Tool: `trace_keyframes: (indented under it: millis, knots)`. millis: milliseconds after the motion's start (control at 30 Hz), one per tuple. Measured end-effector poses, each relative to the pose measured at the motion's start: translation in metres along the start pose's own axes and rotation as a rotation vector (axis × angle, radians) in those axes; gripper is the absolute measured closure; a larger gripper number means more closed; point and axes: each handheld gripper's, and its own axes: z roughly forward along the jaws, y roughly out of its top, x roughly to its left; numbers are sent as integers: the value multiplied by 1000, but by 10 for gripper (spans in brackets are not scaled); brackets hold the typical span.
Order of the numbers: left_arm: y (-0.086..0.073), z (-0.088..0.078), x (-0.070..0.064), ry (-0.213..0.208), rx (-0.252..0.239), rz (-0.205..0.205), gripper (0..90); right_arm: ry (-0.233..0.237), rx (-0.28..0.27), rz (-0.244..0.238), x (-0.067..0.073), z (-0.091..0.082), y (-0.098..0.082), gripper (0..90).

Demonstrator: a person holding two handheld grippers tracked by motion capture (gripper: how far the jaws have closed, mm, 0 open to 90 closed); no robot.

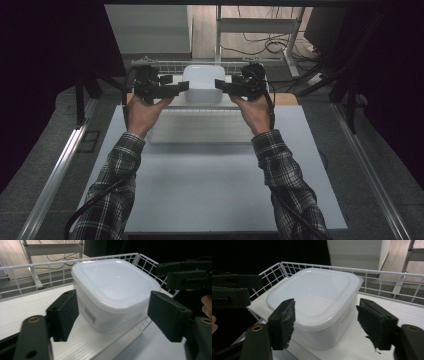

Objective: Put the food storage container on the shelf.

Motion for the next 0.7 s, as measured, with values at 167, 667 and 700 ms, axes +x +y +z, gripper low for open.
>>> trace_keyframes:
  millis: [167, 667, 700]
  knots:
    - [-5, 1, -3, -25, 18, 19, 136, 24, 4, -30, 4, 0, -4, 132]
    - [-31, -9, -8, -66, 41, 108, 27, 38, 46, -124, 16, -4, -24, 32]
    - [-31, -9, -8, -66, 41, 108, 26, 38, 46, -124, 16, -4, -24, 32]
